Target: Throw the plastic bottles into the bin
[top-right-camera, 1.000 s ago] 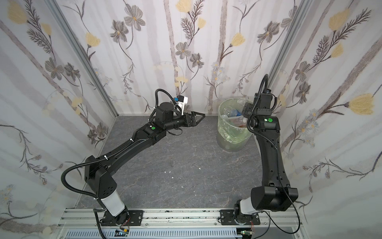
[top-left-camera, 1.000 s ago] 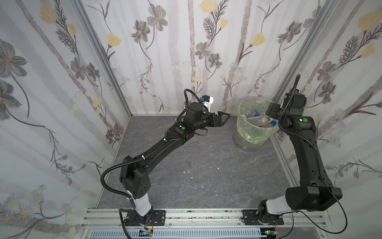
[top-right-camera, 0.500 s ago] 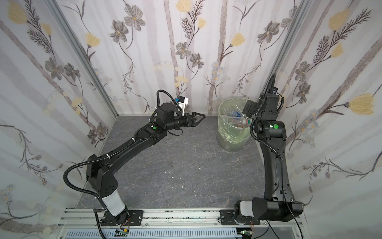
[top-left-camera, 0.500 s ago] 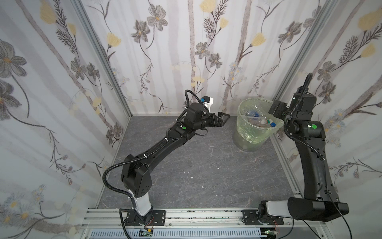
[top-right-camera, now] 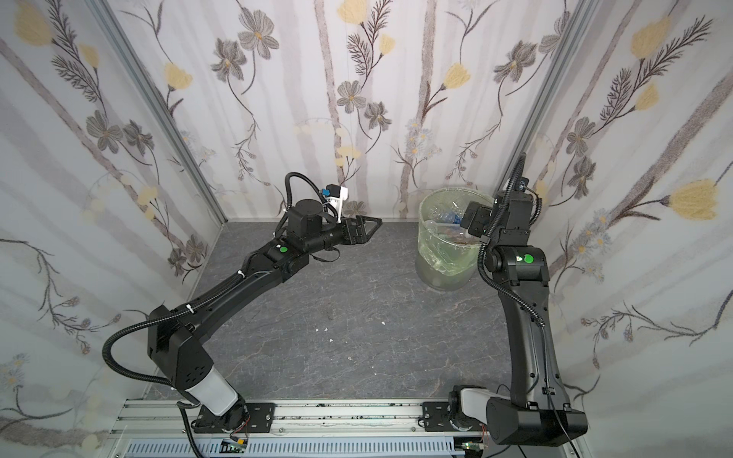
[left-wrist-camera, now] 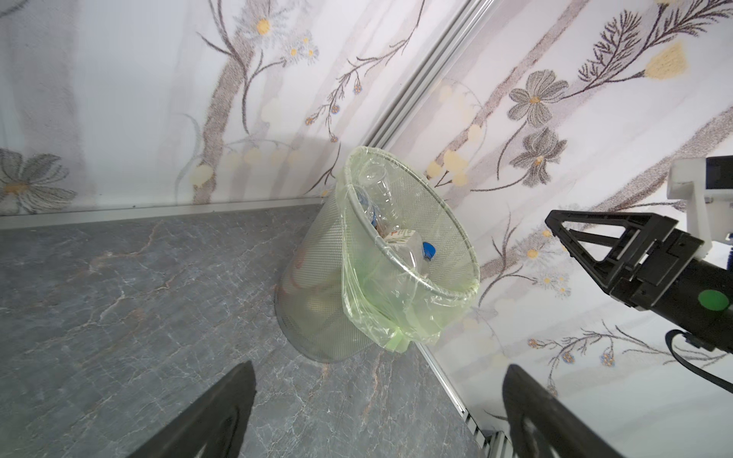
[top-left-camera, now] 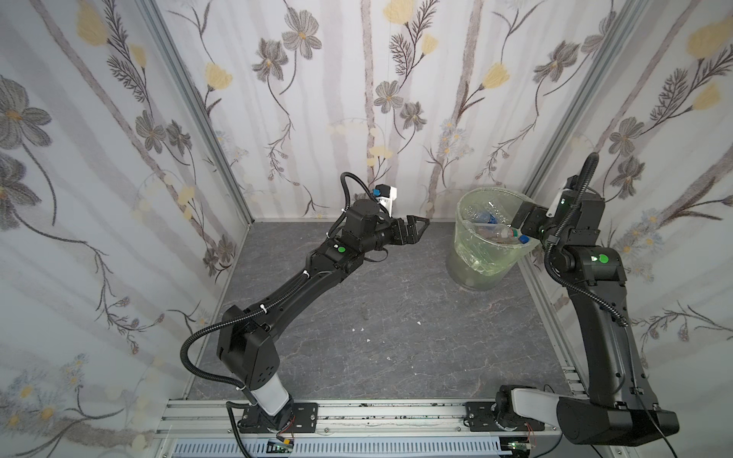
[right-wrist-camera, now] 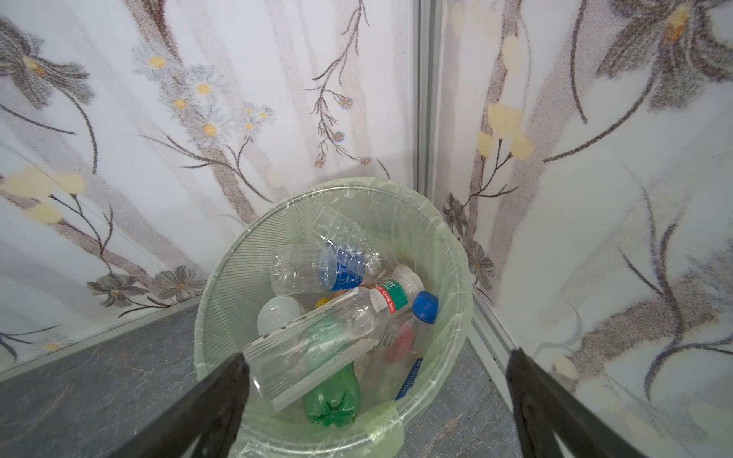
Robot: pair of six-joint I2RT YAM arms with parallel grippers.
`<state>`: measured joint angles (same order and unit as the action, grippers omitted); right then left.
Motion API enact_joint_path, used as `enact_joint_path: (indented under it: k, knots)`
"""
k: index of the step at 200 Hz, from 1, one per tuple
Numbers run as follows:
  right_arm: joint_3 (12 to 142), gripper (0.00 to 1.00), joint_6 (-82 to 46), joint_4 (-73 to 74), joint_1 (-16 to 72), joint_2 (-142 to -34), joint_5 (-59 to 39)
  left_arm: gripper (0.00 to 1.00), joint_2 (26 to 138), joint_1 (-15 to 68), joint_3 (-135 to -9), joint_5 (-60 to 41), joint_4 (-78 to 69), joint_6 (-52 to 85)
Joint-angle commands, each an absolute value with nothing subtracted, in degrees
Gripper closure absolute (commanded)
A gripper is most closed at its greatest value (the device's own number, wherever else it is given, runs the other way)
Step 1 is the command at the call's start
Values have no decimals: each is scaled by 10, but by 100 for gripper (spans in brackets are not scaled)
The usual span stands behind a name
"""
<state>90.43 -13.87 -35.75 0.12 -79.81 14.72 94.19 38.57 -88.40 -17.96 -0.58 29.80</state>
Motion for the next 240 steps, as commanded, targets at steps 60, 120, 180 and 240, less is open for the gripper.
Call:
enact_joint_path:
  k: [60, 120, 180, 240]
  knots:
    - [688, 0, -170, -281, 19, -686, 132, 0, 904, 381, -833, -149, -25, 288]
    - [598, 0, -203, -225, -13, -662, 50, 0, 903, 381, -824, -156, -27, 293]
    - [580, 0, -206, -129, -28, -709, -24, 0, 891, 381, -807, -145, -27, 287]
    - [590, 0, -200, -88, -29, -755, -44, 0, 887, 375, -799, -141, -28, 289]
